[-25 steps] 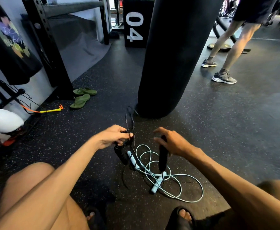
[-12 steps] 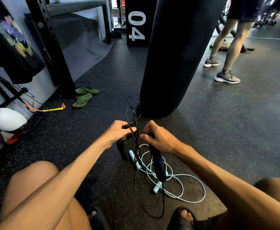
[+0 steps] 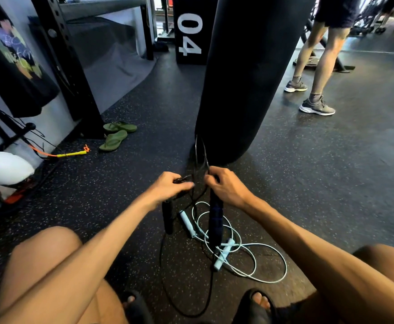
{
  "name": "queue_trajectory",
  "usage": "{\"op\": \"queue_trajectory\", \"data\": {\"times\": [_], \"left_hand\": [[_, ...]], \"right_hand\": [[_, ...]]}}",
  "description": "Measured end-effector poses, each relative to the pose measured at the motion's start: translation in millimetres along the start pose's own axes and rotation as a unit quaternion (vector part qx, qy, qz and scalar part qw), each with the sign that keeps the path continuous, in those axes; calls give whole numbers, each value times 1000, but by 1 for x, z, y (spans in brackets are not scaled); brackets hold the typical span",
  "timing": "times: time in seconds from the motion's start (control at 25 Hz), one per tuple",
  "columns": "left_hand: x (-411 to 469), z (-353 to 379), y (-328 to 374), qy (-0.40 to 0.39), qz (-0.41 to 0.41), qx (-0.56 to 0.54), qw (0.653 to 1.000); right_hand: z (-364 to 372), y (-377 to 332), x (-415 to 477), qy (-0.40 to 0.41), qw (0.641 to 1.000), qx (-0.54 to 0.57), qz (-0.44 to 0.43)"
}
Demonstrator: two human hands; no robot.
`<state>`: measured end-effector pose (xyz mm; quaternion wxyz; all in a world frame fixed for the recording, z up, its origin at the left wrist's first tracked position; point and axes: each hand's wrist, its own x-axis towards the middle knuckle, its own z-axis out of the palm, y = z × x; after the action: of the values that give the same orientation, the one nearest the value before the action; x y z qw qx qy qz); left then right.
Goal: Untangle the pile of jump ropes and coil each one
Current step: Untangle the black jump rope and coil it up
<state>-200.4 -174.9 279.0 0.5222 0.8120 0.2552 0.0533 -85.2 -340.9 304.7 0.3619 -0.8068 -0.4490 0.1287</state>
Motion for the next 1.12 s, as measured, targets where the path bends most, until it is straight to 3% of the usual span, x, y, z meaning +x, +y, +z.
{"op": "queue_trajectory", "data": {"times": [0.12,0.28,0.52,0.72,0.88,1.12], "left_hand": [[4,-37,-18,9,-60,-224,973],[12,-70,-39,97,-77,-347,930],[18,-85,-62,299,-146,-373,866],[22,-88,-67,408,-171,-332,833],[20,-84,-60,385,-163,-385,823],[9,-50,-29,225,-92,-342,908]], "right_hand": [[-24,46,4,64,993,-43,88],[-60,122,-10,119,963,-88,224],[-71,179,-44,93,923,-133,348],[-76,185,-53,72,919,-126,366],[-73,161,-46,43,956,-18,291],[-66,92,-37,-45,983,70,165]]}}
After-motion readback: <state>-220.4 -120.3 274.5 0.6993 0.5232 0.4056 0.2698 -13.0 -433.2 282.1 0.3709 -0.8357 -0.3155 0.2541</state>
